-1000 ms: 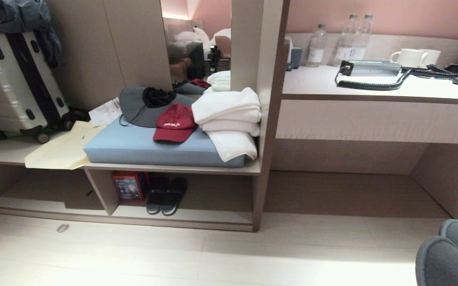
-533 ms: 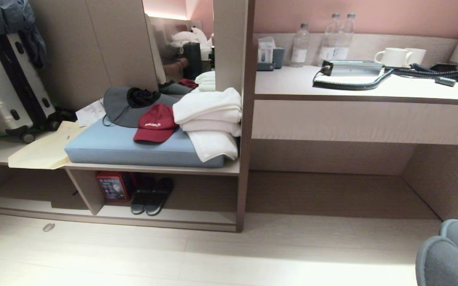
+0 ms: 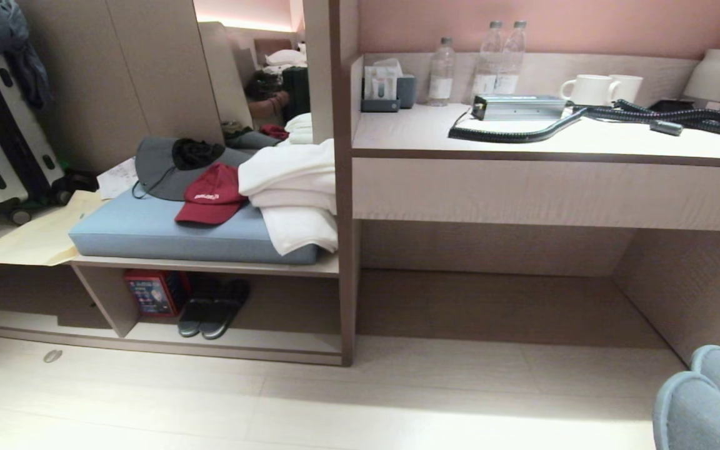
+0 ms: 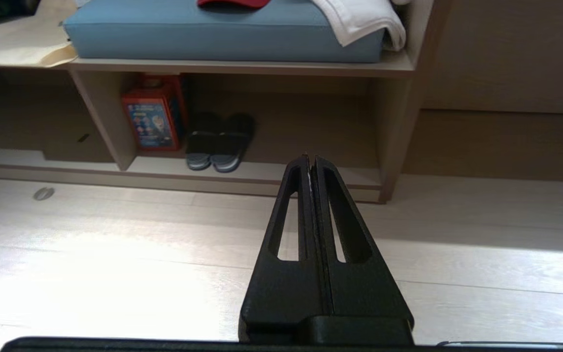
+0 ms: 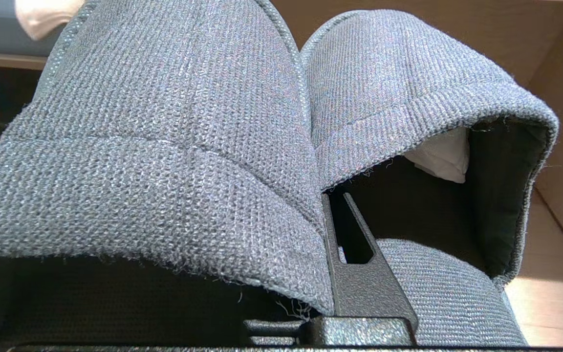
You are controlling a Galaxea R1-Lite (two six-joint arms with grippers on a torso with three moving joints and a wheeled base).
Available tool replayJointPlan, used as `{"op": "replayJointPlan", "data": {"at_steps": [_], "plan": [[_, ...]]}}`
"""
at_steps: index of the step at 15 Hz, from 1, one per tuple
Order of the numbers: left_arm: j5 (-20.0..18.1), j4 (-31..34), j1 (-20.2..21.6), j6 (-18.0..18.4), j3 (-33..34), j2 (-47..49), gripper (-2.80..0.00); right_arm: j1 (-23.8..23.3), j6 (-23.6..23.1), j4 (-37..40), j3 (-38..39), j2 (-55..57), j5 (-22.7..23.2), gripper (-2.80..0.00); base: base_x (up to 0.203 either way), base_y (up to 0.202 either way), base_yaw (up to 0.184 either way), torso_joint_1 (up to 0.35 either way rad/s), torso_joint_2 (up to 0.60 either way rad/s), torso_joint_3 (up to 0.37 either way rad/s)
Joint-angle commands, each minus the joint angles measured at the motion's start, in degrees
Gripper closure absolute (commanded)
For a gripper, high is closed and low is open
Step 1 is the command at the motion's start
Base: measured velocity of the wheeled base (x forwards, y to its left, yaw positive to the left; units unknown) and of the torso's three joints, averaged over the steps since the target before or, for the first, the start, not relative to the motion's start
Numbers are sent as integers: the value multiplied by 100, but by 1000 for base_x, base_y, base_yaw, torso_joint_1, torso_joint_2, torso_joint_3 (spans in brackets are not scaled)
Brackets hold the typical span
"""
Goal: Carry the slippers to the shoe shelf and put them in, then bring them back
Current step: Place the slippers on the floor
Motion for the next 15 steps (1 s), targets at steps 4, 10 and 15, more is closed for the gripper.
{"op": "replayJointPlan", "data": {"at_steps": [4,10,15], "plan": [[2,6,6,-4,0,0,0,2,2,-3,0,7,1,0,0,-197,1,1,2,5],[2,6,6,-4,0,0,0,2,2,-3,2,7,1,0,0,-199,1,2,1,2],[2,6,6,-4,0,0,0,2,2,-3,9,7,1,0,0,-197,3,2,1,3]]}}
